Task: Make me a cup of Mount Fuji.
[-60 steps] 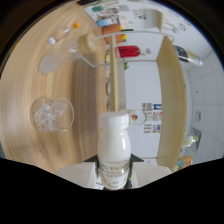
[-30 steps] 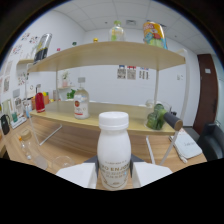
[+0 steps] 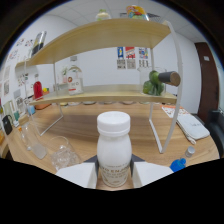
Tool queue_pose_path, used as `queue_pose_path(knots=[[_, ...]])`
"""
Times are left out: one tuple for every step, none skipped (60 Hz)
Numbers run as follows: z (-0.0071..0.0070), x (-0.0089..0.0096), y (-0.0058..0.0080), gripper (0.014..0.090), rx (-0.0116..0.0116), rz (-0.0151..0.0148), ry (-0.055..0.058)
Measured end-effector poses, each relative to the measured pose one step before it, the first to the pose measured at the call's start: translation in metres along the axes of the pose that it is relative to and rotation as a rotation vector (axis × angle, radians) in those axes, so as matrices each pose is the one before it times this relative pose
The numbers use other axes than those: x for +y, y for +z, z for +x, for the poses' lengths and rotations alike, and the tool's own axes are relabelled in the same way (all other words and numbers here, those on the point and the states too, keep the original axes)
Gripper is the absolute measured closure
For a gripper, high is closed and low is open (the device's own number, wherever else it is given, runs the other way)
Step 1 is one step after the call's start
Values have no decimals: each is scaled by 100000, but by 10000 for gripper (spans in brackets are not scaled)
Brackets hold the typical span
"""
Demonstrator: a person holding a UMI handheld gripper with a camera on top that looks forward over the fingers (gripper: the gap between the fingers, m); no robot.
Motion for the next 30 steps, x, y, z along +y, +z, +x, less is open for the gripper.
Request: queue_pose_path(knots=[[15, 71, -45, 542, 156, -116, -277], [12, 65, -70, 542, 181, -137, -311], [0, 75, -55, 541, 193, -249, -354], [-8, 63, -39, 541, 196, -254, -395], [3, 70, -58, 540, 320, -236, -397], [30, 87, -57, 537, 485, -359, -310], [102, 76, -63, 533, 755, -365, -207], [103, 53, -79, 523, 819, -290, -118], [69, 58, -83, 509, 734, -388, -85], [121, 57, -104, 487, 977, -489, -21], [114, 25, -112, 456, 990, -517, 81], [41, -6, -149, 409, 741, -404, 153], [56, -46, -171, 355, 675, -357, 268], [55, -54, -327, 296, 801, -366, 407], [39, -88, -110, 236, 838, -385, 223], [74, -116, -402, 186, 909, -361, 388], [133, -148, -341, 189, 1263, -312, 406], [-54, -230, -415, 199, 497, -60, 575], [-21, -283, -423, 195, 595, 191, 739], [-44, -344, -480, 196, 660, 381, 676], [-55, -378, -545, 196, 692, 470, 570], [-103, -400, -568, 197, 602, 597, 376], [-52, -349, -612, 197, 576, 266, 164], [-207, -342, -617, 198, 606, 344, 100], [-286, -333, -611, 198, 527, 95, -118], [-200, -288, -615, 198, 518, 161, -255], [-210, -278, -631, 198, 633, 162, -299], [-210, -250, -648, 200, 713, 119, -318], [-214, -193, -648, 199, 784, -138, -303], [-156, -175, -597, 199, 663, -309, -259]])
